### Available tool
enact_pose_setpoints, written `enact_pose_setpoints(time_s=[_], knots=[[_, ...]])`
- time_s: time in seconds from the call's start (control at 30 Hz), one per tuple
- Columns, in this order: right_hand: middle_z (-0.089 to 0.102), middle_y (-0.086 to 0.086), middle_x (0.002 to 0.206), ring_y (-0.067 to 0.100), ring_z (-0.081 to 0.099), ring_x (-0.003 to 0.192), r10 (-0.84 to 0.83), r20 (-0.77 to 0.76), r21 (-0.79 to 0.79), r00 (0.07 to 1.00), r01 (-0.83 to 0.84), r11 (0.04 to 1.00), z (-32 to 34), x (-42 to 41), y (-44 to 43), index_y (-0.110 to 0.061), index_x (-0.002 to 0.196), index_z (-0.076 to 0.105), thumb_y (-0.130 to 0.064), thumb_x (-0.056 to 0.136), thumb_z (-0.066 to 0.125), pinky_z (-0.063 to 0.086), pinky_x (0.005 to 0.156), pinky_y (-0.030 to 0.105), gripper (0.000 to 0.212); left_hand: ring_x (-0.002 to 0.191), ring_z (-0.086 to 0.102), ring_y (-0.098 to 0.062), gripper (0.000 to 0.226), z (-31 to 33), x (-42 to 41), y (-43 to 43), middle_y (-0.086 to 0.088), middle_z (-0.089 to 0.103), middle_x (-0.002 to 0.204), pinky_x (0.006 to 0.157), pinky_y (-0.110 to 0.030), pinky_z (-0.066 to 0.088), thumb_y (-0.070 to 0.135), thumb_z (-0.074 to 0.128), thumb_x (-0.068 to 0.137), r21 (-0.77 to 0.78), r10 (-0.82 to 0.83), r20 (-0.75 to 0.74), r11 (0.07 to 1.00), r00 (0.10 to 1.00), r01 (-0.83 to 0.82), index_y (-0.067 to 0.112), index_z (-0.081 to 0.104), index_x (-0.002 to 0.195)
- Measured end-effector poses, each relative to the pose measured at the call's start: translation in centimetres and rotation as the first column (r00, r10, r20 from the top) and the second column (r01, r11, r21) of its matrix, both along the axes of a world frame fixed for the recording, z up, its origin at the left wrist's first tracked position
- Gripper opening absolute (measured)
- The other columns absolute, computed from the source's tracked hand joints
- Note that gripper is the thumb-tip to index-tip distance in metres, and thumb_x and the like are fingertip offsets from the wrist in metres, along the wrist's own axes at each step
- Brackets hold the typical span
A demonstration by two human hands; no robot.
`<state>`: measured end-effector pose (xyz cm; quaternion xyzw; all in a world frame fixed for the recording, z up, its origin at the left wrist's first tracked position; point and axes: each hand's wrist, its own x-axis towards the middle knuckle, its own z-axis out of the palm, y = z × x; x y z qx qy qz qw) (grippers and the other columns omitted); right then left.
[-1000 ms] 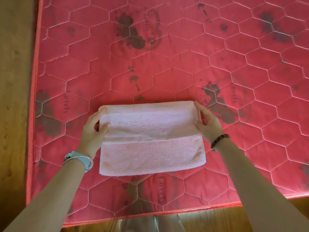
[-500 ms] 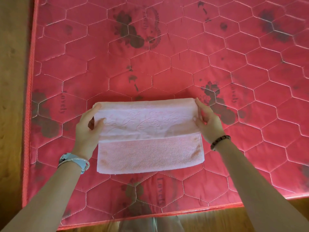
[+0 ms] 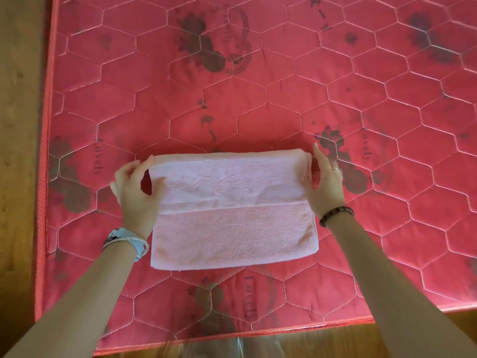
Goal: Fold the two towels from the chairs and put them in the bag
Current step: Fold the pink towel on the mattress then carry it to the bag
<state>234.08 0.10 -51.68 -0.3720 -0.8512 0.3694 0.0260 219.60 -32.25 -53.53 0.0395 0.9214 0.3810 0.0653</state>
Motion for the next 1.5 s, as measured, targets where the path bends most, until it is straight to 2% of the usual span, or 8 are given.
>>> enact_pose_setpoints(time_s=[0.13,0.27,0.4,0.57,0.73,1.2,1.37,1.5], knots=[[0.045,0.01,0.147,0.03,0.044,0.127,0.247,-0.115,0.405,0.962,-0.181,0.896,0.9,-1.4,-2.7,-0.011,0.143,0.047,0.004,0.082,0.054,0.03,0.108,0.034,0.063,0.145,0.033,-0.032,0.051,1.1,1.7,2.9,-0.01,0.042,0.154,0.12,-0.036,0.018,0.009,0.053,0.09,-0.171,-0.247,-0.256,0.963,0.935,0.207,0.013,0.054,0.141],[0.04,0.007,0.154,0.028,0.03,0.145,0.568,-0.078,0.423,0.819,-0.489,0.763,-0.4,-3.1,-8.4,-0.008,0.142,0.048,-0.006,0.094,0.051,0.022,0.12,0.044,0.048,0.153,0.021,-0.026,0.053,-0.1,5.0,7.4,-0.008,0.031,0.162,0.126,-0.045,0.01,0.01,0.044,0.098,-0.34,-0.605,-0.2,0.781,0.771,0.524,0.006,0.041,0.15],[0.027,0.0,0.16,0.02,0.017,0.15,0.595,0.16,0.407,0.788,-0.602,0.687,-3.2,-2.9,-9.9,-0.014,0.152,0.03,-0.033,0.103,0.033,0.02,0.12,0.048,0.053,0.154,0.015,-0.02,0.054,-2.1,5.7,8.3,-0.003,0.02,0.166,0.122,-0.055,0.019,0.032,0.029,0.107,-0.561,-0.664,-0.113,0.656,0.739,0.504,0.009,0.03,0.156],[0.021,-0.003,0.162,0.018,0.013,0.151,0.596,0.242,0.416,0.766,-0.636,0.649,-3.5,-3.0,-8.4,-0.018,0.154,0.026,-0.045,0.103,0.034,0.016,0.122,0.047,0.058,0.154,0.015,-0.017,0.059,-2.6,4.5,7.7,-0.001,0.018,0.167,0.123,-0.052,0.018,0.04,0.028,0.107,-0.608,-0.707,-0.107,0.603,0.699,0.517,0.012,0.022,0.158],[0.013,-0.001,0.164,0.019,0.009,0.151,0.401,0.315,0.44,0.86,-0.507,0.741,-3.4,-1.7,-5.6,-0.018,0.156,0.013,-0.05,0.102,0.027,0.009,0.124,0.043,0.064,0.154,0.016,-0.017,0.062,-3.0,2.3,4.8,-0.001,0.019,0.166,0.125,-0.049,0.012,0.043,0.026,0.105,-0.621,-0.592,-0.129,0.674,0.796,0.401,0.013,0.019,0.159],[0.001,-0.001,0.164,0.017,0.003,0.151,0.304,0.383,0.376,0.872,-0.448,0.811,-3.1,-1.0,-1.8,-0.018,0.156,0.0,-0.052,0.099,0.009,0.002,0.123,0.042,0.066,0.155,0.009,-0.018,0.07,-2.3,0.4,2.0,-0.005,0.015,0.166,0.126,-0.046,0.004,0.053,0.016,0.104,-0.575,-0.563,-0.014,0.681,0.826,0.454,0.009,0.017,0.159],[0.03,-0.001,0.157,0.02,0.018,0.149,0.331,0.247,0.221,0.911,-0.385,0.896,-1.4,-2.5,0.8,-0.02,0.153,0.024,-0.058,0.089,0.052,0.006,0.122,0.04,0.08,0.154,0.01,-0.023,0.078,-0.5,-2.0,1.6,-0.007,0.033,0.16,0.125,-0.039,0.004,0.05,0.062,0.093,-0.342,-0.421,0.01,0.851,0.907,0.399,0.006,0.036,0.151],[0.045,-0.002,0.138,0.023,0.032,0.132,0.283,0.244,0.065,0.927,-0.307,0.949,-0.1,-3.9,2.2,-0.03,0.148,0.032,-0.051,0.072,0.077,0.022,0.112,0.042,0.091,0.129,0.041,-0.031,0.085,0.3,-4.6,0.6,-0.004,0.058,0.129,0.11,-0.03,0.025,0.063,0.079,0.064,-0.284,-0.357,0.078,0.887,0.931,0.364,0.016,0.06,0.131]])
